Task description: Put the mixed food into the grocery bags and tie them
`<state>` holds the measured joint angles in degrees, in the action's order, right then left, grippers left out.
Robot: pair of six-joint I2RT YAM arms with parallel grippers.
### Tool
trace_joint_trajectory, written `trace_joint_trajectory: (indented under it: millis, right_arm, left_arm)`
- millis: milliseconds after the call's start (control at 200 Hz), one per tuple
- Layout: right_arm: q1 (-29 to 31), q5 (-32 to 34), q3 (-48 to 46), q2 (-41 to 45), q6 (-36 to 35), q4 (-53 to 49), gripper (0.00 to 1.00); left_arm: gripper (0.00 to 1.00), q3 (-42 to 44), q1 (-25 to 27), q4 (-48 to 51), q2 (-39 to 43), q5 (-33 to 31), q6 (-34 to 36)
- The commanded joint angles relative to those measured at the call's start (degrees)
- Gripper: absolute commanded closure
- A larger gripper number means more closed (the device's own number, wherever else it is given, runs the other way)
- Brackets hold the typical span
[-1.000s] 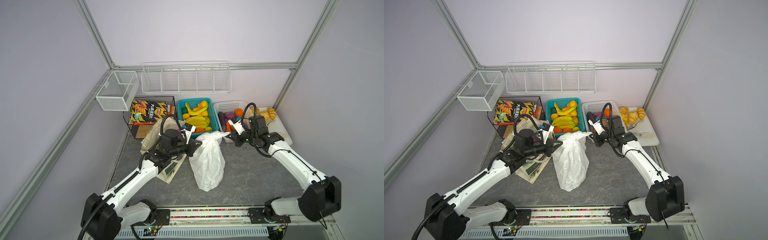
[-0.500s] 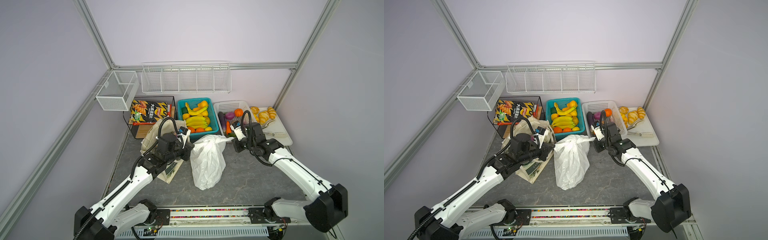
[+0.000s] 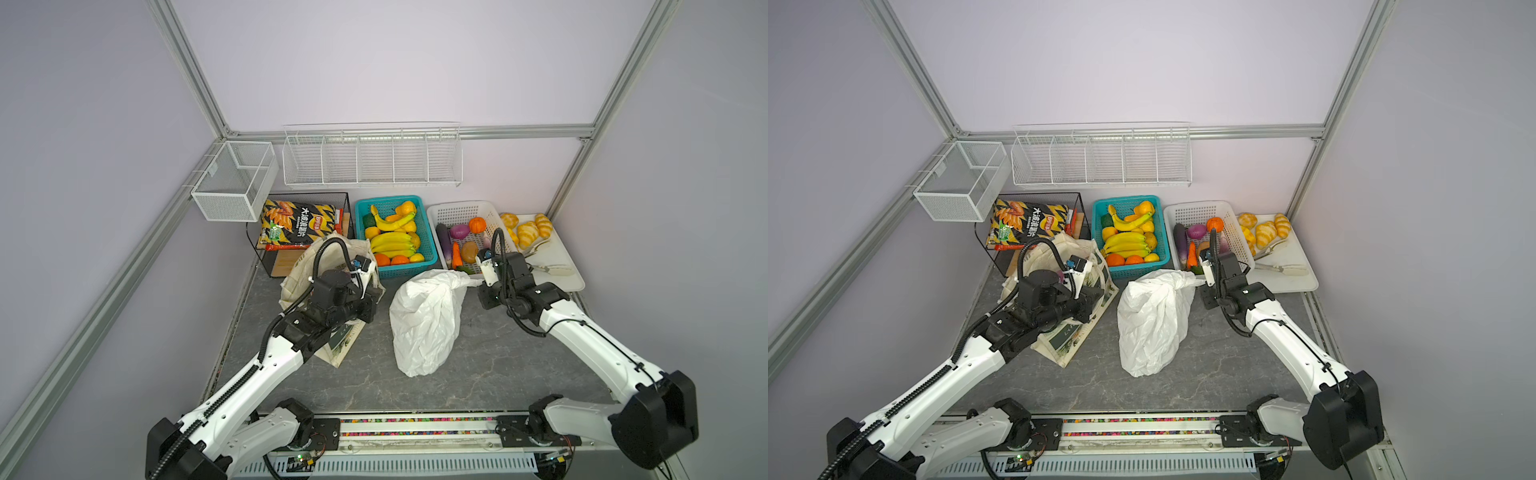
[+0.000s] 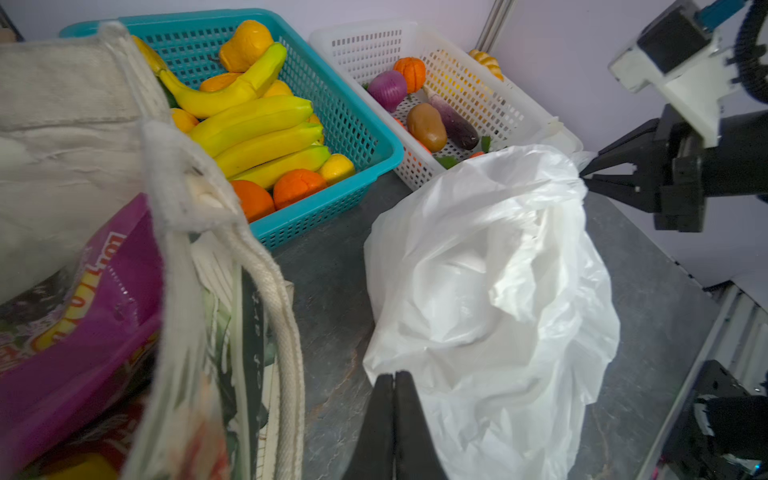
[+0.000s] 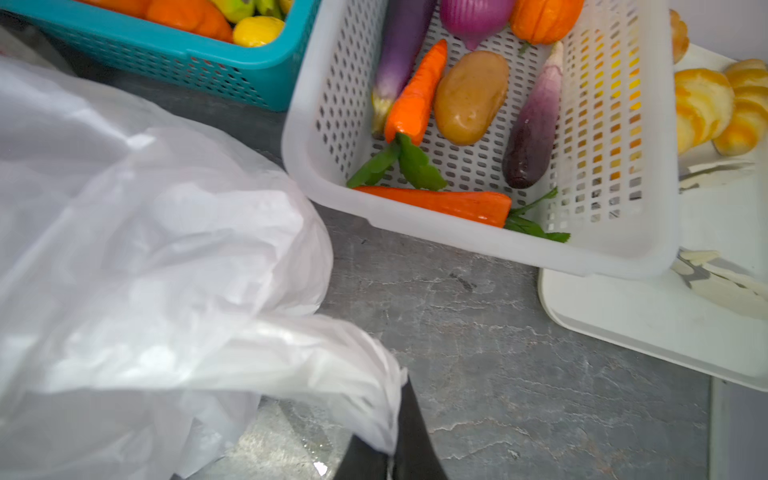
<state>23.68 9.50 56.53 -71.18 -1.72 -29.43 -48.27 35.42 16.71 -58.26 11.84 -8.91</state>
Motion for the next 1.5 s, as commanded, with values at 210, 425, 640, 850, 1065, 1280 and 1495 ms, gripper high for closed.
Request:
trace_joint_trajectory:
  millis: [210,425,640,850,1065,1280,1495]
  right_arm:
    - [0.5,-4.4,-0.5,2.0,-1.4,2.7,0.93]
    - [0.5,-4.5,-0.5,2.2,-1.5,2.6,0.93]
    - [0.4,-4.5,-0.3,2.3,-1.3,2.7,0.93]
    - [0.5,-4.3,0.2,2.2,-0.9,2.7,0.93]
    - [0.2,1.6,0.3,2.1,1.1,-0.2,0.93]
    - [-7.8,4.2,-5.5,6.1,6.3,-1.3,0.94]
    - [-15.5,0.7,-14.0,6.6,10.4,6.3,0.94]
  left_arm:
    - [0.53,-4.3,0.0,-11.5,-8.1,13.4,-5.8]
    - [0.45,-8.0,0.1,-10.0,-14.8,13.8,-4.5]
    - [0.54,-8.0,0.6,-10.5,-17.8,17.2,-5.1]
    - [0.68,-7.4,0.7,-10.8,-19.3,20.2,-5.7]
    - [1.0,-7.2,0.7,-8.8,-17.0,16.4,-6.6]
    - [1.0,-3.0,1.4,1.7,-10.0,-0.7,-5.1]
    - [1.0,4.4,3.1,2.4,-7.9,-7.7,-5.1]
